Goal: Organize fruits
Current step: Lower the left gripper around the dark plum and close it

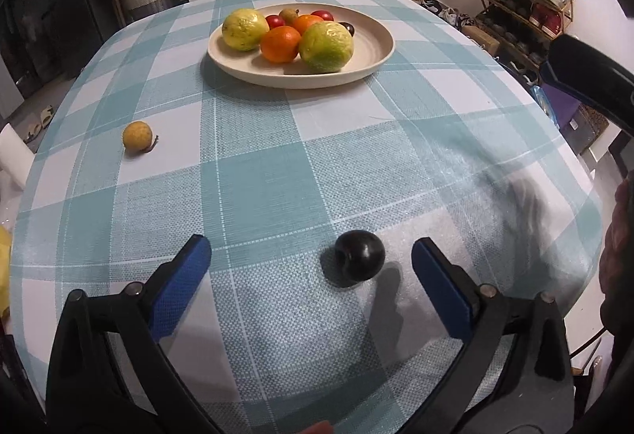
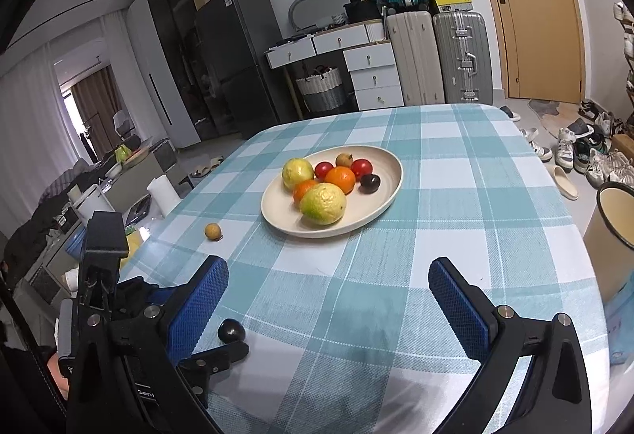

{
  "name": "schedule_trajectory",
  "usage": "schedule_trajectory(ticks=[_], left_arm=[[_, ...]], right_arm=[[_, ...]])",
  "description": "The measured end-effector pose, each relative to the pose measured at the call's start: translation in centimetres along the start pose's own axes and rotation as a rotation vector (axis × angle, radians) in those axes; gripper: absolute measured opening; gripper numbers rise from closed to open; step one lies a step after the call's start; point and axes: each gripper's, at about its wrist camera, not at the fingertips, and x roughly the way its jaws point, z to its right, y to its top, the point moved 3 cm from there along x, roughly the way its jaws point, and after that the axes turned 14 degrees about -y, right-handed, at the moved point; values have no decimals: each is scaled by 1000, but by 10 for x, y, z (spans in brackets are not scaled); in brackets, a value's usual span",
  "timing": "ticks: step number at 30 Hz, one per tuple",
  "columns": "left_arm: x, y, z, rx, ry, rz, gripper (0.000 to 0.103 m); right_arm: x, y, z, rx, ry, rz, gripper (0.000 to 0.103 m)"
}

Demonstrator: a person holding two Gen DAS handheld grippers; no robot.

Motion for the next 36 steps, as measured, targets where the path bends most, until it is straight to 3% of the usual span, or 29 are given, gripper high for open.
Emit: schedule_trajectory(ticks=[6,15,17,28,36], left_arm=[[1,-1,-2,-18,-35,-15,74],[-6,-2,0,-24,-200,7,36],[-5,-3,4,-11,-204,0,22],[-17,-3,-1,-9,-250,33,22],[-91,15,-54,-101,-221,206,22]], right_arm=[[6,-5,1,13,14,-24,103],[12,-8,4,43,20,-56,103],[13,-9,5,54,25,-63,103],[18,-11,3,61,24,-89,103],[33,-2,-32,21,120,-125,103]])
